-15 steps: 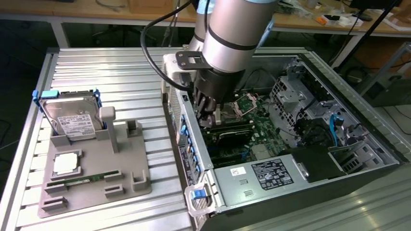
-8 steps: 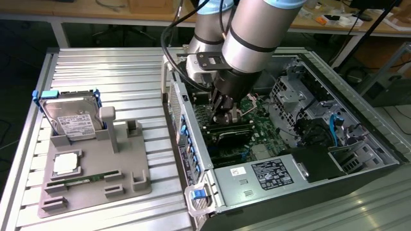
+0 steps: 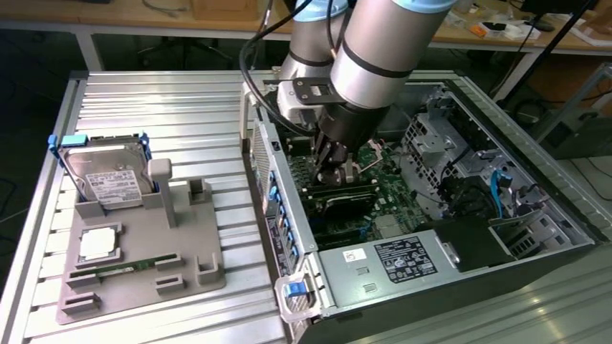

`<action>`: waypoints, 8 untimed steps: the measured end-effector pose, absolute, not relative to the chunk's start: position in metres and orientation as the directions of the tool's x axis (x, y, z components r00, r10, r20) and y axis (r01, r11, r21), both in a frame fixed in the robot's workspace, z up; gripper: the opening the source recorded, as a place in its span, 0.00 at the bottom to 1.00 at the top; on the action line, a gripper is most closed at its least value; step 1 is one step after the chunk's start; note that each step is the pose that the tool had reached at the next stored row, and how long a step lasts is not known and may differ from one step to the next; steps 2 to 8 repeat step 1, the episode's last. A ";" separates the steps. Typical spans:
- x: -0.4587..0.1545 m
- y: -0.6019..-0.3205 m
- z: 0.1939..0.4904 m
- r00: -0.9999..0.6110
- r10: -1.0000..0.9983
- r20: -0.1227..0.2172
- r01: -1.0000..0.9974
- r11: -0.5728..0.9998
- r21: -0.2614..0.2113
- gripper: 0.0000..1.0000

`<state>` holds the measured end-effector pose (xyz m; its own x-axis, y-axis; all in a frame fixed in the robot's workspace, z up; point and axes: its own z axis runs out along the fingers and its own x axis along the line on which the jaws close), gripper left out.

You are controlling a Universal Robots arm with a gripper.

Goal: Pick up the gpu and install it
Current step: 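Press down on the gpu until it lock into place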

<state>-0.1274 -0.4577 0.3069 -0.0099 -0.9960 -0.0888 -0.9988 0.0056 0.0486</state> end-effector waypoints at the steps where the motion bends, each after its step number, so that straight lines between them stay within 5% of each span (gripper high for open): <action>1: -0.127 -0.458 0.307 -0.010 -0.996 -0.089 -0.999 0.006 0.049 0.11; 8: -0.127 -0.458 0.307 -0.010 -0.996 -0.089 -0.999 0.006 0.049 0.11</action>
